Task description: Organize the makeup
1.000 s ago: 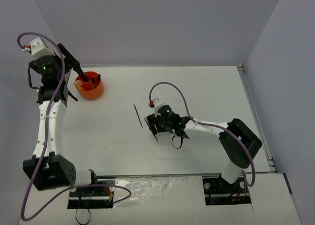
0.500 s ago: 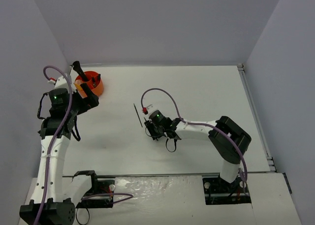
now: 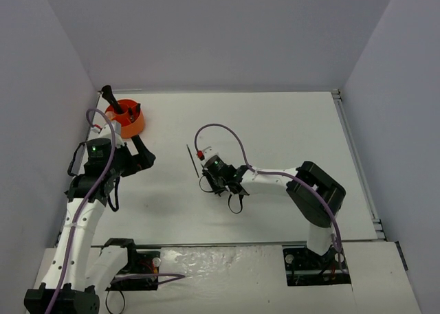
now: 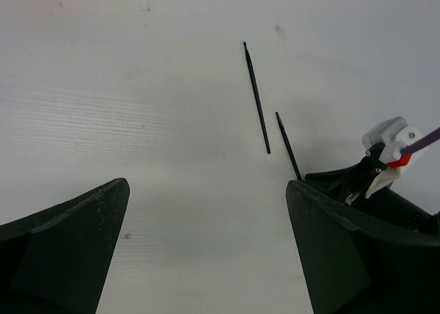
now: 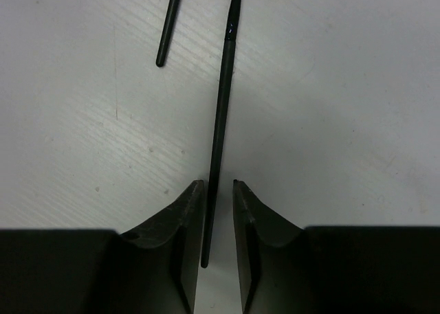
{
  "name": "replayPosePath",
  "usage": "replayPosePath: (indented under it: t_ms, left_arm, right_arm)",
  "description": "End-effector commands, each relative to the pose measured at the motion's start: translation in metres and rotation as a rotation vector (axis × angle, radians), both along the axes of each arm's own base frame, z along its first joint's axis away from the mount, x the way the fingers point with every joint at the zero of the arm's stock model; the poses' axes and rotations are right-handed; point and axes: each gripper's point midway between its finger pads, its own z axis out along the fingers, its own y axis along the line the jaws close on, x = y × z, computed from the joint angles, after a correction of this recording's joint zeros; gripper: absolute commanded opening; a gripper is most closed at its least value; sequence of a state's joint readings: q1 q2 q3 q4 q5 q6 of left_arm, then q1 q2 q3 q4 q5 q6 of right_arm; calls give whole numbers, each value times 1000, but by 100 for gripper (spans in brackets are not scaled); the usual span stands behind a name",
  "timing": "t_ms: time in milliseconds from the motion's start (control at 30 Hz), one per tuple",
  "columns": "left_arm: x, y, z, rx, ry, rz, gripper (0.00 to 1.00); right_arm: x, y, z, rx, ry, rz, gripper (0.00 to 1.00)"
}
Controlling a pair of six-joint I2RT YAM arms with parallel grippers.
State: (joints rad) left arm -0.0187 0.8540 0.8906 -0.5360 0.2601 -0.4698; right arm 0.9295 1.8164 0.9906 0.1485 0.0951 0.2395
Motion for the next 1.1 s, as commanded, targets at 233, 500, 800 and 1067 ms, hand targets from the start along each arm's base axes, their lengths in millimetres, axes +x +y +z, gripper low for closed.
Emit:
replayPosePath:
  t_ms: [233,500,800,1067]
  left_arm:
    - [16,-37,25,-80,-100,-102,97]
    - [22,-81,25,-192,-109,-188,97]
    - [29,-140,38,-269,-146,-299,97]
    - [33,-169,52,-296,-188,-342,96]
  right_arm:
    - [11,-29,-9,-105,6,-69,0]
    - [19,-8,58,136,-161,-57,0]
    - [-2,23,154,567,-379,46,0]
    - [-7,31,197,705,-477,93,0]
